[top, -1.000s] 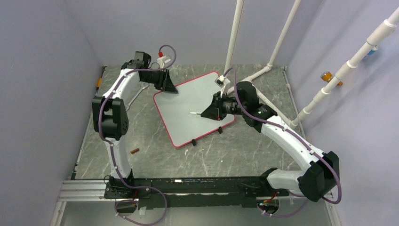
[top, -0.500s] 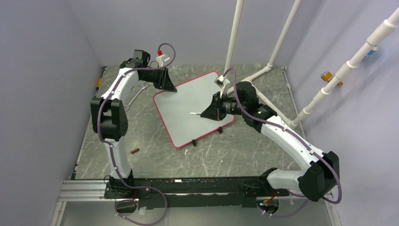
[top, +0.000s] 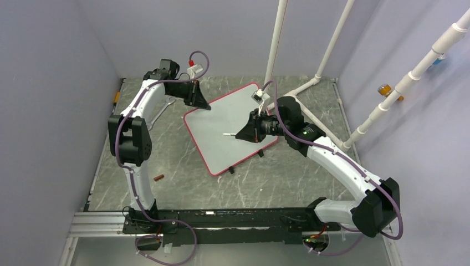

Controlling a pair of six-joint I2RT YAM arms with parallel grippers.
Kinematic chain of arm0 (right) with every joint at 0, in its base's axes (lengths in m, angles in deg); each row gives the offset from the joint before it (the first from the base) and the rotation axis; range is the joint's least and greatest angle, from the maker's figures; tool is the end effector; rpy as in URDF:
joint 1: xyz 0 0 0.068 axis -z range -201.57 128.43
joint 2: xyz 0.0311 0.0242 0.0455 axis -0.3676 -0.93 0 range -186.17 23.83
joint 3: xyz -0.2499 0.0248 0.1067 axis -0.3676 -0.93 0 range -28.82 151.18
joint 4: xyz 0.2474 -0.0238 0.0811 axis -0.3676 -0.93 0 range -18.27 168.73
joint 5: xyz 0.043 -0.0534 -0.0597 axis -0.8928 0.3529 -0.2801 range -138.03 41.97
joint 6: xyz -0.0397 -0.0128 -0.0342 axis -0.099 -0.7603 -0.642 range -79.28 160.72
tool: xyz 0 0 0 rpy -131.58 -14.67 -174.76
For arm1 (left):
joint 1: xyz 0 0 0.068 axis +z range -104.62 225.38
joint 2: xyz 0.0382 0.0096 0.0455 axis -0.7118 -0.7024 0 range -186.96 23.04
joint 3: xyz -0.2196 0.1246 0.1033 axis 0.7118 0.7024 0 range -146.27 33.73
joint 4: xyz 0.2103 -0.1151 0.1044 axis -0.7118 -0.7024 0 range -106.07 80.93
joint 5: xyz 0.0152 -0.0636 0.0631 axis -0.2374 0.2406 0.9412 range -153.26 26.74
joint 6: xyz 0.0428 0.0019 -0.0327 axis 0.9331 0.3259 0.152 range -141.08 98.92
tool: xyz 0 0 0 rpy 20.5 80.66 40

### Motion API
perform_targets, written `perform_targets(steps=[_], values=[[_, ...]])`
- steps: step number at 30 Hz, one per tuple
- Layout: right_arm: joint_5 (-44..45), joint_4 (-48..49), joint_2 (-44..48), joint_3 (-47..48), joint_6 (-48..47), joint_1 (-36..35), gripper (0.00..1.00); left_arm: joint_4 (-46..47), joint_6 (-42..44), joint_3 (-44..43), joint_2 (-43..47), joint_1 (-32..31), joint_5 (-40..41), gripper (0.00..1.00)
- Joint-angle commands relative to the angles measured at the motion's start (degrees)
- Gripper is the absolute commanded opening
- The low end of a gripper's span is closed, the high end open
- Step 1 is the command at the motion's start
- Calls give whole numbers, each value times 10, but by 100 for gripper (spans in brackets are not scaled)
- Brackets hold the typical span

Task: Write a sentence on the whiteboard
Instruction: Hold the whiteboard on the whiteboard stand, then write a sentence on the whiteboard.

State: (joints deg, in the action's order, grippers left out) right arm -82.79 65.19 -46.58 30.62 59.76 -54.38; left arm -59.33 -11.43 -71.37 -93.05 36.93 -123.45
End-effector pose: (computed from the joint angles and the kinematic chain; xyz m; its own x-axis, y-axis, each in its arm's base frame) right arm 0.2221 0.1675 0.3317 -0.6170 -0.0789 -0.7830 -0.7193 0.4601 0.5205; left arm 0.4229 -0.0939 0.2824 -0.7736 0.1992 -0.6016 0.6243 0.4027 -0.6694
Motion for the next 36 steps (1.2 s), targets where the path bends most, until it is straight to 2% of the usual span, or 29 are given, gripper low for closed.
perform_targets(steps=[1,14,23,29,36], values=[[17,12,8,29,0,-5,0,1,41,-7,14,-17,55,0],[82,-10,17,31,1,-47,0,22,115,54,83,-38,110,0],[140,2,19,34,7,-97,0,34,130,79,120,-61,152,0],[239,3,-9,59,3,-161,0,42,123,84,128,-68,174,0],[387,-1,-86,125,1,-243,0,47,125,92,133,-76,191,0]])
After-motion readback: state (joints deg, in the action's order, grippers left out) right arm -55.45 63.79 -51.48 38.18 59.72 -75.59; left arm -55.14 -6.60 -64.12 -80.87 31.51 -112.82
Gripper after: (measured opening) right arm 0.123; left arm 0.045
